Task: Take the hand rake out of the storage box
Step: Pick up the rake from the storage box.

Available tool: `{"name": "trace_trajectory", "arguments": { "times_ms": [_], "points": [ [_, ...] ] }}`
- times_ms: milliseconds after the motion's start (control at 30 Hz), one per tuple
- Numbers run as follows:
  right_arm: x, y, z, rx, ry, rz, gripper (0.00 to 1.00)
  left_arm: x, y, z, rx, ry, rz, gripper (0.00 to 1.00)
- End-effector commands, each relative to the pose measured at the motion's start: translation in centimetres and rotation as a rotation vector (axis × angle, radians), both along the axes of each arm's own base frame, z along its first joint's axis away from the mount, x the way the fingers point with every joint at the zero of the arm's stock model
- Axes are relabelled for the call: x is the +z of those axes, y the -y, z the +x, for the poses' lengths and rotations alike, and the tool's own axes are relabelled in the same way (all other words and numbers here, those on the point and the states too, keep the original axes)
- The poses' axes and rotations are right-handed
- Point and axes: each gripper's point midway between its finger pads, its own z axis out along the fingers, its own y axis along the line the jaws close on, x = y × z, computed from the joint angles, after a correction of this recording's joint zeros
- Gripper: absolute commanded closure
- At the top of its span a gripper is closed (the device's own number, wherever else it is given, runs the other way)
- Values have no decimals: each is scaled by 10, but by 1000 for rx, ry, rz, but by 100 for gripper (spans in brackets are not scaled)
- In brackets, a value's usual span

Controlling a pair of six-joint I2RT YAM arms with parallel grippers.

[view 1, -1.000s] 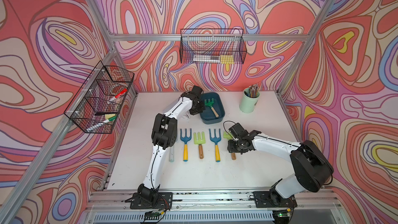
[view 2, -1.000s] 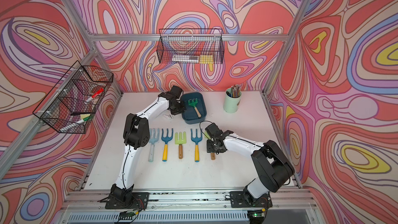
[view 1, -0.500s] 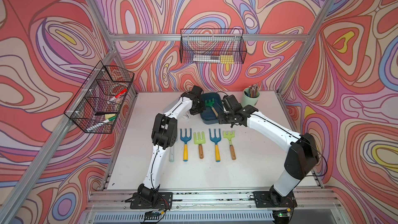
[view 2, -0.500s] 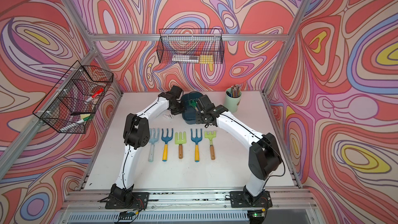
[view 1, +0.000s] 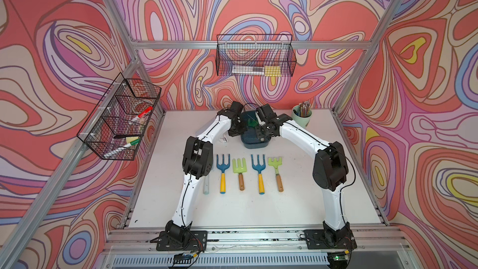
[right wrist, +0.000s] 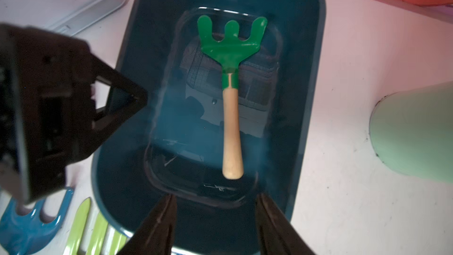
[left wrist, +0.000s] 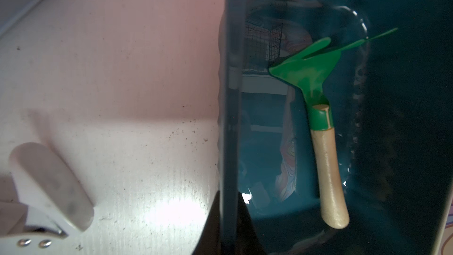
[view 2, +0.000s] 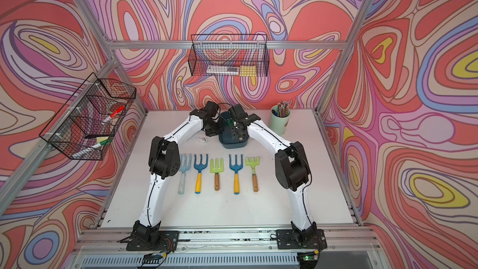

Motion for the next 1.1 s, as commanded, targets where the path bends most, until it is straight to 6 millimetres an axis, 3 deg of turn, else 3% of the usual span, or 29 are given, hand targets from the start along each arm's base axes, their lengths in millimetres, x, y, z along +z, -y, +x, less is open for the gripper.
{"name": "trace_trajectory", "arguments": {
  "times_ms": [0,200,400,833,1067],
  "points": [
    [-14,5,9,32,-17,-25,46,-5,6,2,-19,-10,-23,100],
    [-42,1,21,42,-34,-45,47,-1,7,1,-28,-6,-29,100],
    [-51,-8,28,25,-24,10,48,2,7,-2,-39,-1,-28,100],
    [-90,-5,40,-29,-58,-31,51,11,11,-8,-50,8,-42,100],
    [-107,-8,37,-29,-96,-27,64,13,11,-9,-48,8,-39,100]
  ]
}}
